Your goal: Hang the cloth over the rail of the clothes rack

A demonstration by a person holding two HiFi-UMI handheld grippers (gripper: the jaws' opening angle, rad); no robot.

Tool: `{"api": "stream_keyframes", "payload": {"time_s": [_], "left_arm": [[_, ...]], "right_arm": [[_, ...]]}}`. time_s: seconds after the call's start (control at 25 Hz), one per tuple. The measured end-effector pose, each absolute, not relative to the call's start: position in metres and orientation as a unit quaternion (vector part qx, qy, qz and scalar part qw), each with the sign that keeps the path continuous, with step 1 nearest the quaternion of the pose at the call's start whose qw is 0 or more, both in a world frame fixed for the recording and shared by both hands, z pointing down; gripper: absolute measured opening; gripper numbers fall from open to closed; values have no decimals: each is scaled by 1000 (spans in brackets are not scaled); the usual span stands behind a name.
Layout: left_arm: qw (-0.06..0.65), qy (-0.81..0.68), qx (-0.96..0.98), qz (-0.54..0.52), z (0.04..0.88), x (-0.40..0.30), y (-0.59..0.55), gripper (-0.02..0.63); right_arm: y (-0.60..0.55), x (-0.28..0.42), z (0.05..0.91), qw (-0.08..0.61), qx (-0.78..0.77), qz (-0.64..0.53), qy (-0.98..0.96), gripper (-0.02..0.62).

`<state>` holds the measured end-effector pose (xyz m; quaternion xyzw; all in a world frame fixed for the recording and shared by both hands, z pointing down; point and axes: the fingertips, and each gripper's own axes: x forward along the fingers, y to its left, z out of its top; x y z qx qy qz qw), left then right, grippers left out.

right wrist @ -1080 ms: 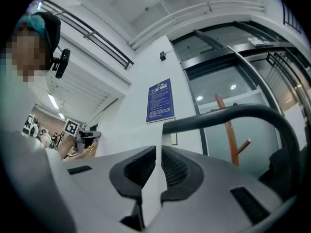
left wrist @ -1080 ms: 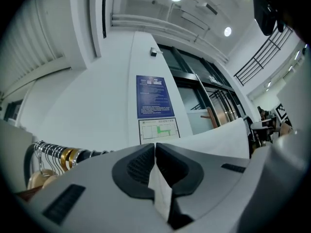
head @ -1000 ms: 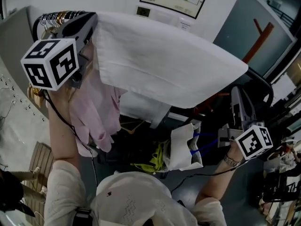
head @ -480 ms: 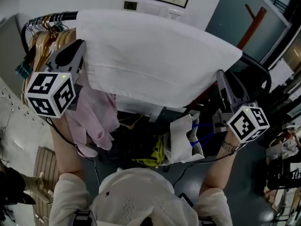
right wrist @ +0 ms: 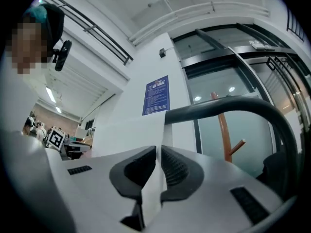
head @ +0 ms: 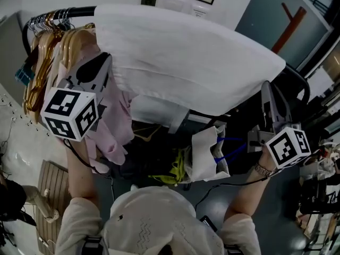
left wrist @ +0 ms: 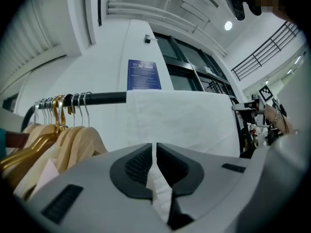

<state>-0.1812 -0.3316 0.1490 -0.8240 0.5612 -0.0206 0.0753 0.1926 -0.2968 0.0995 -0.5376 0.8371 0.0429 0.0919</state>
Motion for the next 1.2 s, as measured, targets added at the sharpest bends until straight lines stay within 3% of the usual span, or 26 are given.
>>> {"api": "stream_keyframes", "payload": {"time_s": [0.32, 0.52, 0.84, 1.04, 1.2], "left_arm": [[92, 603, -790, 59, 163, -178, -290, 20], [94, 574, -805, 116, 216, -159, -259, 18], [91, 550, -828, 60, 326, -86, -250, 18], [18, 530, -846, 49, 379, -67, -258, 18], [6, 516, -856, 43, 395, -54, -252, 18]], "right_arm": [[-269, 207, 149, 79, -623, 118, 770, 21], [-251, 198, 230, 88, -615, 71, 780, 21], [-249, 128, 359, 31, -580, -45, 813, 21], [-254, 87, 388, 33, -538, -81, 839, 21], [-243, 53, 401, 27, -490, -95, 866, 20]]}}
